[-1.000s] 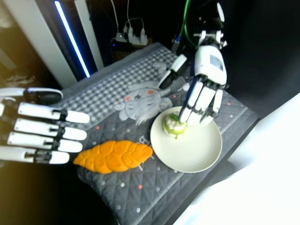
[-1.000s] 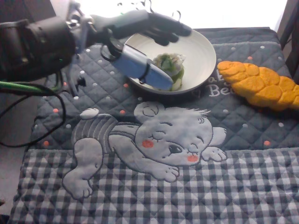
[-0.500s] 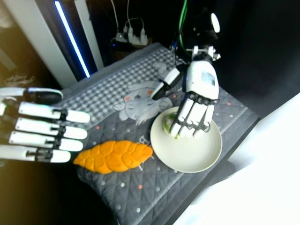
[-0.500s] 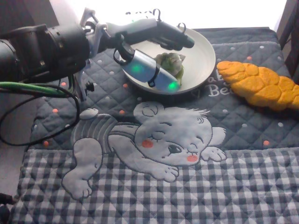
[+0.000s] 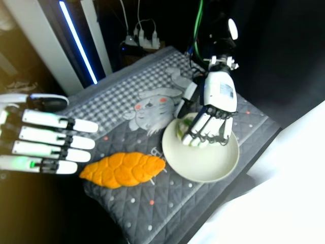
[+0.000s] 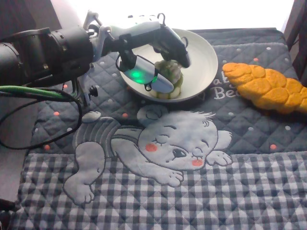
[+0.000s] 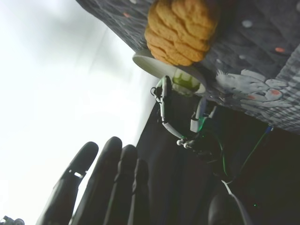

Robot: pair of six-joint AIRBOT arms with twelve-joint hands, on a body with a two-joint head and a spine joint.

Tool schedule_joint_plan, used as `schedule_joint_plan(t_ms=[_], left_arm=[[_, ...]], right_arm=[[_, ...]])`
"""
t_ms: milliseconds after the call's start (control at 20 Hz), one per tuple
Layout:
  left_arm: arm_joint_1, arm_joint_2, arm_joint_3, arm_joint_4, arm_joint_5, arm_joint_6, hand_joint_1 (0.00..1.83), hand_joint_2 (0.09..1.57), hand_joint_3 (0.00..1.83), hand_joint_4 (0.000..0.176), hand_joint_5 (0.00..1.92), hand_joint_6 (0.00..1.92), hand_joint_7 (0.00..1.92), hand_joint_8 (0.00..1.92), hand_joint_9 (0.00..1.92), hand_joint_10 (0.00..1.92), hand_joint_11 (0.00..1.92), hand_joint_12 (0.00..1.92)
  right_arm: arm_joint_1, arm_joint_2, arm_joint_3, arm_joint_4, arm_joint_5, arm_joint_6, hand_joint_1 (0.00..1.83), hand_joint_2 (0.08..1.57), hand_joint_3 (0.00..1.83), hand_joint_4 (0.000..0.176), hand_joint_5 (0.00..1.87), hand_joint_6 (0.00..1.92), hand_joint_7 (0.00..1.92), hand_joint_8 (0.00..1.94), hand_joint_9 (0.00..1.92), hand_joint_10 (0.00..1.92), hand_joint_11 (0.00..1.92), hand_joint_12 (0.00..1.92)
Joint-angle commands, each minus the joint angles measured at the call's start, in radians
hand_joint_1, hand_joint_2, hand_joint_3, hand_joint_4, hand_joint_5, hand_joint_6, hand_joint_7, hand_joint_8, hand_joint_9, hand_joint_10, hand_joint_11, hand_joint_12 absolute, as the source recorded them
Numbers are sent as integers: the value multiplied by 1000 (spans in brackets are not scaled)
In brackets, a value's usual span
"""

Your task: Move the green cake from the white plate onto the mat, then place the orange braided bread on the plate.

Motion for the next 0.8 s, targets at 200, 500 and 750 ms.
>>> schedule_joint_plan(t_ms=[200, 500, 750], left_arm=[[-17, 3, 11, -32, -83, -5, 1146, 1222, 1, 35, 835, 1202, 731, 1384, 498, 1059, 119, 1532], [-41, 36, -10, -71, -153, -10, 1165, 1194, 0, 37, 874, 1165, 782, 1278, 669, 715, 325, 1317], [-59, 74, -43, -73, -228, -57, 1220, 1132, 0, 0, 1008, 1036, 890, 1029, 991, 264, 625, 1126]], right_arm=[[11, 7, 0, 47, 128, 4, 458, 1069, 2, 27, 455, 22, 596, 8, 604, 25, 38, 1283], [11, 6, 0, 47, 129, 4, 495, 1033, 0, 34, 508, 42, 652, 14, 638, 26, 123, 1234], [11, 6, -1, 47, 129, 4, 376, 1056, 1, 54, 479, 20, 633, 6, 636, 17, 127, 1254]])
